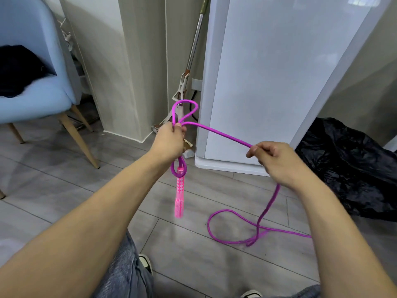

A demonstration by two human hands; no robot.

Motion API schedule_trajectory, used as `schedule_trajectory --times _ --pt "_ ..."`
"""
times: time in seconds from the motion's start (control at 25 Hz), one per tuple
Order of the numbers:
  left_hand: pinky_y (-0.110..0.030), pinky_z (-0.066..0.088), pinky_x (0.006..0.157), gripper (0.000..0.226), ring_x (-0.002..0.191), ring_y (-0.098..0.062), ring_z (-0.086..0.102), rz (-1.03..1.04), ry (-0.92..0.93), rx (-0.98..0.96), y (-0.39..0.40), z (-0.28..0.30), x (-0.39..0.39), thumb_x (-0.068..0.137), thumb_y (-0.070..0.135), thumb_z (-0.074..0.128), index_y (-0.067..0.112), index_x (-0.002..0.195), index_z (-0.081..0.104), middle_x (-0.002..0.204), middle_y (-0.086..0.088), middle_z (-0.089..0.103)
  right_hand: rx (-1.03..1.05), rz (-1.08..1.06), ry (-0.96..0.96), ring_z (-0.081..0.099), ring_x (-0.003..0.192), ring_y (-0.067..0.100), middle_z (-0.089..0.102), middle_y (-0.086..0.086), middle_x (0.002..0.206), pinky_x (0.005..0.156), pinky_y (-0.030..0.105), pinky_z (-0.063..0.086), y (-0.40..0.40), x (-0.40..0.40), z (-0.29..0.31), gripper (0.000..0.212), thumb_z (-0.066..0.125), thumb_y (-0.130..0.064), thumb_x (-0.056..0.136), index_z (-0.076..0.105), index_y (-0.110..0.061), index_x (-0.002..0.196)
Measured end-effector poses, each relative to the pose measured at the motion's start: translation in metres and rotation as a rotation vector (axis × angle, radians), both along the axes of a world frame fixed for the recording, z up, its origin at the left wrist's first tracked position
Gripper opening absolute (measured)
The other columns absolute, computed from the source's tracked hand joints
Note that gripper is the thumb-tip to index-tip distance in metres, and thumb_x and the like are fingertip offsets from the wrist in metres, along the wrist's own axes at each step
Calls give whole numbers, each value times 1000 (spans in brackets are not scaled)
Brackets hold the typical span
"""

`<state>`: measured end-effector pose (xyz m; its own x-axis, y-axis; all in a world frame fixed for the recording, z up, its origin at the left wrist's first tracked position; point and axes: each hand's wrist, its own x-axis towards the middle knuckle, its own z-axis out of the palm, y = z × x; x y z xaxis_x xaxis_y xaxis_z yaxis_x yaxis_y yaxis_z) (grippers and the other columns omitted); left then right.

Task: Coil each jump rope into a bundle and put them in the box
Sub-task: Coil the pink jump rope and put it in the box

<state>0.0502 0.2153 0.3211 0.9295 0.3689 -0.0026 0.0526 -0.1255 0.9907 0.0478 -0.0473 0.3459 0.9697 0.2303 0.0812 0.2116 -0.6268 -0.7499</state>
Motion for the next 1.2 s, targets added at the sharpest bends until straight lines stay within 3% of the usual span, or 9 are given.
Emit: schedule_trajectory --times 0.16,0.28,0.4,0.56,0.68,0.76,0.88,1.08,1.2 --pt "-24 39 43 31 43 -9 40 221 -25 -319 10 1 4 108 17 30 9 86 51 65 -2 44 -266 -83 20 52 66 19 53 -7 64 63 29 38 -34 6 -4 29 54 -30 101 72 -24 79" --pt "-28 52 45 21 38 -13 50 40 -25 -485 -5 9 -7 107 13 34 3 96 48 64 -5 48 -256 -183 -48 52 66 21 57 2 70 61 30 37 -30 8 -5 29 50 -27 102 68 -20 80" --pt "-36 60 55 17 46 -17 59 -157 24 -448 -25 12 -19 106 13 38 -1 106 49 73 -12 57 -14 -167 -125 43 54 21 53 4 63 55 30 33 5 2 -5 29 49 -26 102 66 -15 81" --pt "-45 62 72 20 74 -33 74 -275 81 -386 -39 5 -24 107 13 38 -2 104 50 88 -21 74 44 -76 -191 46 56 15 50 -6 58 56 30 34 50 -11 -11 29 48 -24 103 62 -12 82" --pt "-40 62 68 17 67 -21 72 -317 70 -334 -54 1 -29 105 12 41 2 98 53 83 -15 71 12 -11 -179 51 62 12 56 -5 65 57 31 37 68 -19 -20 27 47 -27 104 60 -15 83" --pt "-35 62 65 17 60 -13 65 -305 33 -317 -62 -3 -30 105 10 43 -1 100 55 76 -12 63 -35 13 -169 57 69 18 63 -1 73 61 34 41 73 -22 -26 29 44 -32 104 59 -15 86" --pt "-35 62 67 23 70 -19 65 -256 34 -359 -63 -8 -28 104 11 46 -6 109 60 82 -16 63 -177 54 -167 56 69 16 63 -7 74 59 34 42 70 -22 -30 27 40 -37 105 56 -26 87" --pt "-26 55 56 23 67 -17 63 -194 29 -223 -67 -8 -32 106 15 40 3 100 59 77 -9 63 -215 154 -141 57 77 20 63 -11 80 64 36 43 71 -27 -31 22 37 -38 106 53 -33 91" --pt "-35 62 63 20 69 -26 70 -64 -60 -501 -49 4 -20 108 12 31 1 106 47 83 -14 67 -153 233 -59 52 64 14 58 -9 69 60 34 40 70 -26 -26 27 39 -35 106 56 -22 89"
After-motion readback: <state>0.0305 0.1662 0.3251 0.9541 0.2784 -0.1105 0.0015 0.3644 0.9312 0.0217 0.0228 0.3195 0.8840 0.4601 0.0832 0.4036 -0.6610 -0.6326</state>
